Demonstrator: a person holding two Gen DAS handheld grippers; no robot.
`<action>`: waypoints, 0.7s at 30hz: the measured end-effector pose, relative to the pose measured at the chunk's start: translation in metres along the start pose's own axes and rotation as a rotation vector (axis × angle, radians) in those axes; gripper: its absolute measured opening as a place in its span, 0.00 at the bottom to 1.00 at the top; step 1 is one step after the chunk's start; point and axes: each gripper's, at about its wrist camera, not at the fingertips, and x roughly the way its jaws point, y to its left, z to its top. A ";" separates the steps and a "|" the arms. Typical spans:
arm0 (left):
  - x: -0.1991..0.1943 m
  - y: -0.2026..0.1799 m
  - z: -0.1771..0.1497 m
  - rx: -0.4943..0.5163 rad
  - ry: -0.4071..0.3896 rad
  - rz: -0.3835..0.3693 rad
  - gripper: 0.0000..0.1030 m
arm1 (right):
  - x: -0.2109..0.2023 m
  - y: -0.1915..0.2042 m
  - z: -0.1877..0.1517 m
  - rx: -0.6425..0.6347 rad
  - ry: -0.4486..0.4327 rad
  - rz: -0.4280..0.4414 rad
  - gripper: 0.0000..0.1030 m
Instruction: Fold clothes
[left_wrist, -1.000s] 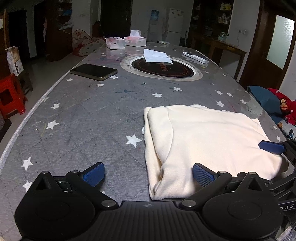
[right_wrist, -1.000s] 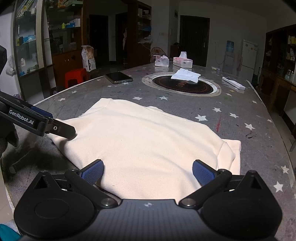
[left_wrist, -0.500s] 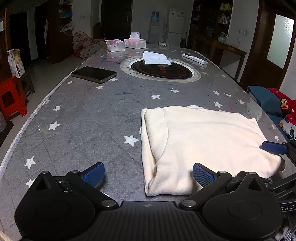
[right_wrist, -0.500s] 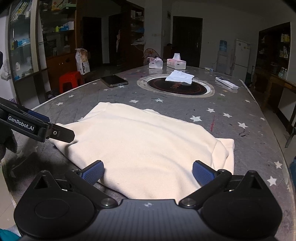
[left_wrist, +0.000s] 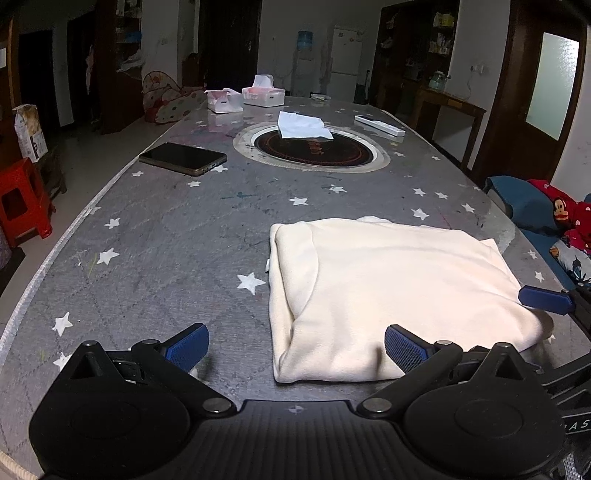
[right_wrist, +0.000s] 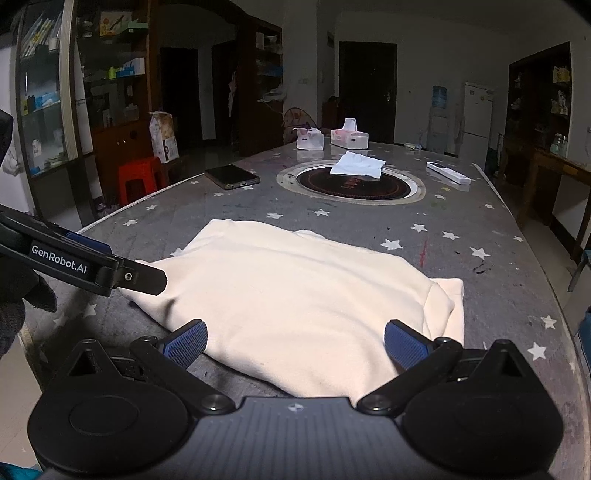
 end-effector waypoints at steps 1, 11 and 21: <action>-0.001 0.000 0.000 0.000 -0.001 0.000 1.00 | 0.000 0.000 0.000 0.002 0.000 -0.002 1.00; -0.005 -0.005 -0.002 0.000 -0.008 -0.002 1.00 | -0.010 0.006 -0.006 0.025 -0.016 0.000 1.00; -0.009 -0.011 -0.006 0.011 -0.019 -0.007 1.00 | -0.020 0.011 -0.012 0.041 -0.035 0.001 1.00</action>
